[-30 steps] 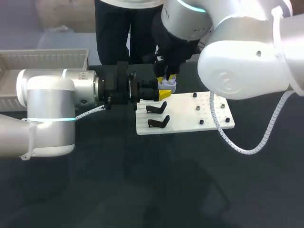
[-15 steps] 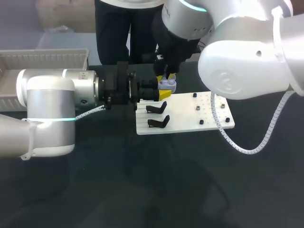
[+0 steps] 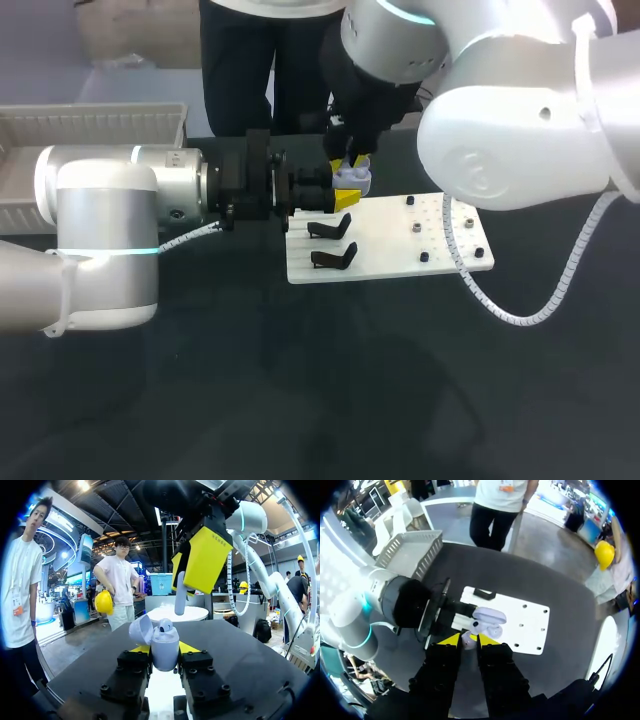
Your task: Pick up each earbud case from the left stands, insert the matching earbuds, close the lid, and place the case in the box.
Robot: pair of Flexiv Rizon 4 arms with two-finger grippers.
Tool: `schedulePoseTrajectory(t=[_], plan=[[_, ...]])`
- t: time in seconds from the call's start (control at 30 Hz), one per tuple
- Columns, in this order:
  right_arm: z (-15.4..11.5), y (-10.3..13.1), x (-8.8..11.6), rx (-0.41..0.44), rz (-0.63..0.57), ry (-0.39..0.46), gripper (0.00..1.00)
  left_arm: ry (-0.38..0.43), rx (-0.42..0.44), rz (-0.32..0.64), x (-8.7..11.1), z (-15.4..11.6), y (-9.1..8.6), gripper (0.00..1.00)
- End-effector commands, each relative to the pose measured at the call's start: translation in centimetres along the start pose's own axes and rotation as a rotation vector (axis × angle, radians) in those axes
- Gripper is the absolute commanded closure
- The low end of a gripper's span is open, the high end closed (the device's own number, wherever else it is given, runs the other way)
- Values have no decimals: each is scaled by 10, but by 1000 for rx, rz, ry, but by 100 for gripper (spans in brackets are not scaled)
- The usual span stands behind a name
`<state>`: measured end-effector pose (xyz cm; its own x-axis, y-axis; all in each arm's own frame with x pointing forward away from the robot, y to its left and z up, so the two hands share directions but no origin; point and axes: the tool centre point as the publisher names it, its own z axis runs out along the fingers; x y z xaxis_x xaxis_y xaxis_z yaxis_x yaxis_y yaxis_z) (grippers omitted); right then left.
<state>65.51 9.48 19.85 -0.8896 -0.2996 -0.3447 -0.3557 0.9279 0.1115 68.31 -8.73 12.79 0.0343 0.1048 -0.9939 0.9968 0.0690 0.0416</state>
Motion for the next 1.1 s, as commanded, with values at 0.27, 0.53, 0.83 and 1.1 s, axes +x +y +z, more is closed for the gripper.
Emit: schedulePoseTrajectory(t=[0.27,0.53,0.83,1.1], plan=[[5,-8,1,31,-11,2,100,-5,-8,5,1,0,-2,100],[14,-8,-2,37,-31,19,100,-5,-8,5,1,0,-2,100],[17,-9,-6,43,-40,25,100,-5,-8,5,1,0,-2,100],[21,-9,-8,42,-47,30,100,-5,-8,5,1,0,-2,100]])
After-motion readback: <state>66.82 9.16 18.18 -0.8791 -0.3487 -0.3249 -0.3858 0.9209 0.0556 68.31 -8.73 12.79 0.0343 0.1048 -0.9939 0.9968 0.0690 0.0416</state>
